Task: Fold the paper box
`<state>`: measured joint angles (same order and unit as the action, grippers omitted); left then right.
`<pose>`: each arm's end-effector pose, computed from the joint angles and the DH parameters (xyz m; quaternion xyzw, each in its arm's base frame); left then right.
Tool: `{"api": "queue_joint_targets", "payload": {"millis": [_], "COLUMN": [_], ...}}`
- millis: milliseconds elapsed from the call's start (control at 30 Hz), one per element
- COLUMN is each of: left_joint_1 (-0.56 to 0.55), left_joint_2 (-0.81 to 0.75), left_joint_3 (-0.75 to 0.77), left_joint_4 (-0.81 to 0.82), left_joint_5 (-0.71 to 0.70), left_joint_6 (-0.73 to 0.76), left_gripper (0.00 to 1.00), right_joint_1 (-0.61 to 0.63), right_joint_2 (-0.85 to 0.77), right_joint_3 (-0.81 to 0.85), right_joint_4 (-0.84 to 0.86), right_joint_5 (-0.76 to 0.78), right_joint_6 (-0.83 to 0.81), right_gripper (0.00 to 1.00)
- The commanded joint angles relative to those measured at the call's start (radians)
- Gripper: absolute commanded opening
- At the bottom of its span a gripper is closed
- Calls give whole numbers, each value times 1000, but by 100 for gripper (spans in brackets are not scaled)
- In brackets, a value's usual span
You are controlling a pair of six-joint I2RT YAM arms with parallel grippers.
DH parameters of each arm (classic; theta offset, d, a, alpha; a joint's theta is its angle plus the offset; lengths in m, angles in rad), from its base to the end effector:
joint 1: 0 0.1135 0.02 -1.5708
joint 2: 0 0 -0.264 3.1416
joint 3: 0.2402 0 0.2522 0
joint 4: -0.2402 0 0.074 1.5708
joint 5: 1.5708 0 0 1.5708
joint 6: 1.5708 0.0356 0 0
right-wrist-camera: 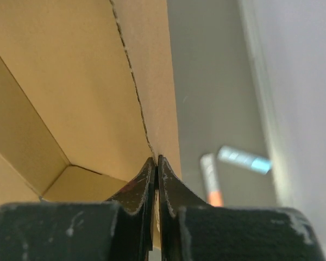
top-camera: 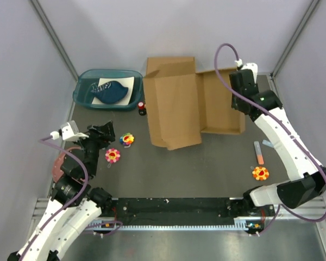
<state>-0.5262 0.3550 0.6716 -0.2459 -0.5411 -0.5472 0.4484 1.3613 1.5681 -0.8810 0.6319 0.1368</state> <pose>0.0877 -0.0298 0.3459 -0.2024 0.6548 -0.2039 0.6991 0.2549 0.0993 0.4166 0.0001 0.8671 -0.1493 0.4752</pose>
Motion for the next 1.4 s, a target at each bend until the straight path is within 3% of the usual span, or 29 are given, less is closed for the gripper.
{"api": "queue_joint_targets", "payload": {"millis": [0,33,133,400,633,833,1033,1167,1267,1367], "left_joint_1": [2,2,2,2,0,-1,-1,-1,-1,-1], "left_joint_2": [41,47,59,45,44,-13,-13,2,13,27], "left_joint_3": [16,13,3,-52,-136,-197,-227,-230,-224,-218], "left_joint_4": [65,66,68,77,80,88,83,82,85,86], "left_joint_5": [81,95,150,268,340,310,299,294,283,273], "left_joint_6": [-3,-8,-22,-128,-177,-166,-172,-172,-160,-148], "left_gripper": [70,69,68,64,62,62,62,62,62,62], "right_joint_1": [-31,-33,-33,-2,150,249,331,339,338,340], "right_joint_2": [10,19,22,-100,-211,-162,-2,18,-13,-71], "right_joint_3": [-51,-52,-97,-440,-764,-845,-812,-798,-801,-830], "right_joint_4": [-286,-361,-411,-319,8,219,263,267,264,260], "right_joint_5": [-231,-251,-339,-400,-350,-245,-245,-253,-233,-224], "right_joint_6": [585,732,942,1407,1816,1942,2049,2049,1994,1936], "right_gripper": [0,0,0,0,0,0,0,0,30,45]}}
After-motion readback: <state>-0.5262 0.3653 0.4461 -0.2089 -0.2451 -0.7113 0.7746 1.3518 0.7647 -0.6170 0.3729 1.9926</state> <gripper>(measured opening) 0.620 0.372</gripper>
